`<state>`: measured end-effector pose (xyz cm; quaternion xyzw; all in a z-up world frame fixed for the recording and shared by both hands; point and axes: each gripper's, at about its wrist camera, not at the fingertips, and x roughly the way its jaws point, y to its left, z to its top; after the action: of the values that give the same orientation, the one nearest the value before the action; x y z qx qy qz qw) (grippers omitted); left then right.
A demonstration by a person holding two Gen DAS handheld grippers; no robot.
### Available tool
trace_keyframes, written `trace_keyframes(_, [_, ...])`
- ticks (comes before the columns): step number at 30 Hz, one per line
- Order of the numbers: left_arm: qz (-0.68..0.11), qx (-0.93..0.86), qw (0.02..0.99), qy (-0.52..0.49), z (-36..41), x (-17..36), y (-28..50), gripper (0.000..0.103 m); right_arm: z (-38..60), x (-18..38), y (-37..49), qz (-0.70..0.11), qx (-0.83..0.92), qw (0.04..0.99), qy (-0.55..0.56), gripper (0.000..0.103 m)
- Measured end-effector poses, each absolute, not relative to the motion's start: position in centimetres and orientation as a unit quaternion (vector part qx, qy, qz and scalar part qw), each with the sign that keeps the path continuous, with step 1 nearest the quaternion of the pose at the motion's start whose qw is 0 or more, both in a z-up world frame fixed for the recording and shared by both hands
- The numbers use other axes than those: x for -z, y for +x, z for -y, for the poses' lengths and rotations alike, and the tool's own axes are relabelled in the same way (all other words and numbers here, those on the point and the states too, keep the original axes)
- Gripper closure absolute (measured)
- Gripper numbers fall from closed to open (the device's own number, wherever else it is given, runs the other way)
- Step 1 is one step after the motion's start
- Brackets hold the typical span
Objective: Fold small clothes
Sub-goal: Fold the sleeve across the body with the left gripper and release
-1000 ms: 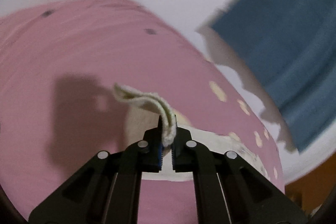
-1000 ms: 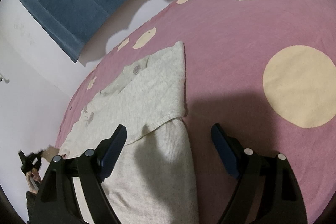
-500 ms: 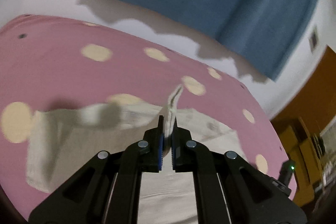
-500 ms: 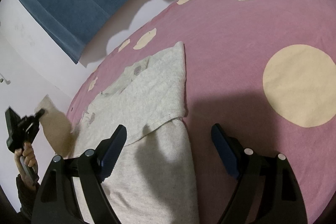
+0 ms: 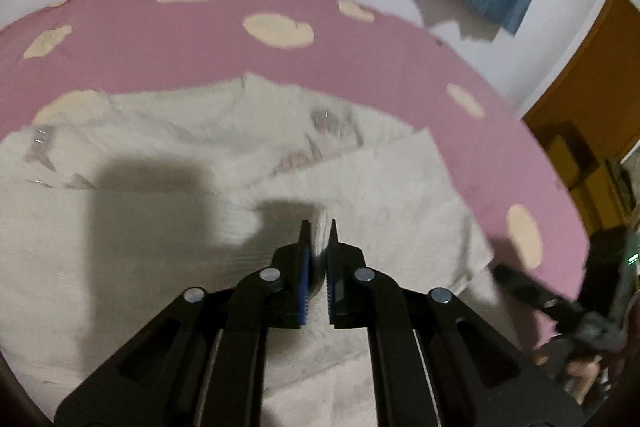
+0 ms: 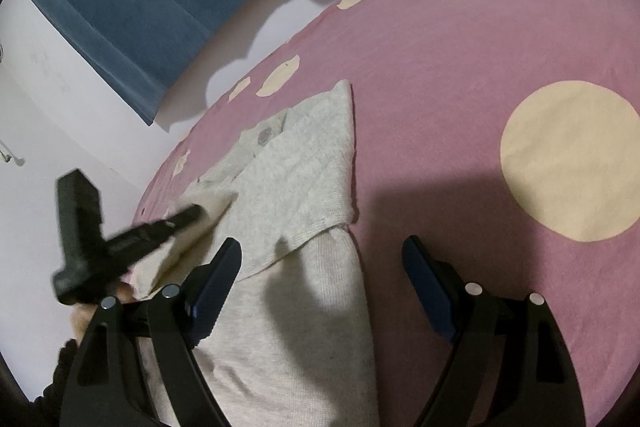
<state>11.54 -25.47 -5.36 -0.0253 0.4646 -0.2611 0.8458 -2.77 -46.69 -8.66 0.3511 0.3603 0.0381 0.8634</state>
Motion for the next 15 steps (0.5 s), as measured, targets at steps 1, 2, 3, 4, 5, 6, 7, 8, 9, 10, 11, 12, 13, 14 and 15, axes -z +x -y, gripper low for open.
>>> trace_keyframes(1, [-0.471, 0.263, 0.842, -0.020, 25.8, 5.8, 11.4, 0.095, 46.7, 8.7, -2.8, -0.360, -0.038, 0.863, 0.351, 0.021])
trace_keyframes(2, [-0.476, 0.264, 0.839, -0.012, 26.5, 6.4, 11.3, 0.093, 46.7, 8.7, -2.8, -0.360, -0.038, 0.863, 0.351, 0.021])
trace_keyframes(3, [-0.469, 0.264, 0.843, -0.006, 26.7, 6.2, 11.0, 0.088, 46.7, 8.7, -2.8, -0.361, -0.038, 0.863, 0.351, 0.021])
trace_keyframes(4, [-0.460, 0.271, 0.845, -0.001, 26.8, 5.7, 10.5, 0.081, 46.7, 8.6, -2.8, -0.360, -0.038, 0.863, 0.351, 0.021])
trace_keyframes(5, [-0.458, 0.278, 0.844, -0.003, 26.7, 5.2, 10.2, 0.077, 46.7, 8.6, -2.8, -0.359, -0.039, 0.864, 0.351, 0.021])
trace_keyframes(6, [-0.457, 0.286, 0.842, -0.010, 26.3, 4.5, 9.8, 0.071, 46.7, 8.7, -2.7, -0.359, -0.040, 0.864, 0.351, 0.021])
trace_keyframes(7, [-0.454, 0.293, 0.841, -0.019, 25.6, 3.6, 9.3, 0.068, 46.7, 8.7, -2.7, -0.360, -0.041, 0.863, 0.352, 0.021])
trace_keyframes(8, [-0.450, 0.299, 0.841, -0.026, 24.7, 2.9, 8.7, 0.066, 46.8, 8.7, -2.7, -0.361, -0.043, 0.862, 0.354, 0.021])
trace_keyframes(9, [-0.446, 0.303, 0.842, -0.032, 23.9, 2.3, 8.2, 0.060, 46.9, 8.6, -2.8, -0.361, -0.043, 0.861, 0.356, 0.021])
trace_keyframes(10, [-0.437, 0.305, 0.845, -0.037, 22.3, 1.4, 7.5, 0.056, 47.0, 8.3, -2.8, -0.360, -0.042, 0.860, 0.359, 0.021])
trace_keyframes(11, [-0.431, 0.302, 0.849, -0.035, 21.1, 1.0, 7.1, 0.055, 47.1, 7.9, -2.9, -0.359, -0.043, 0.859, 0.362, 0.021])
trace_keyframes(12, [-0.426, 0.293, 0.856, -0.030, 19.4, 0.6, 6.6, 0.055, 47.0, 7.4, -3.0, -0.357, -0.044, 0.860, 0.362, 0.021])
trace_keyframes(13, [-0.424, 0.286, 0.859, -0.029, 18.3, 0.5, 6.4, 0.055, 46.7, 6.3, -3.1, -0.349, -0.049, 0.864, 0.359, 0.021])
trace_keyframes(14, [-0.424, 0.268, 0.865, -0.026, 16.3, 0.6, 6.2, 0.055, 46.4, 5.5, -3.1, -0.345, -0.057, 0.867, 0.356, 0.021])
trace_keyframes(15, [-0.426, 0.252, 0.869, -0.026, 14.4, 0.7, 6.1, 0.055, 45.8, 4.7, -2.9, -0.345, -0.067, 0.868, 0.351, 0.021])
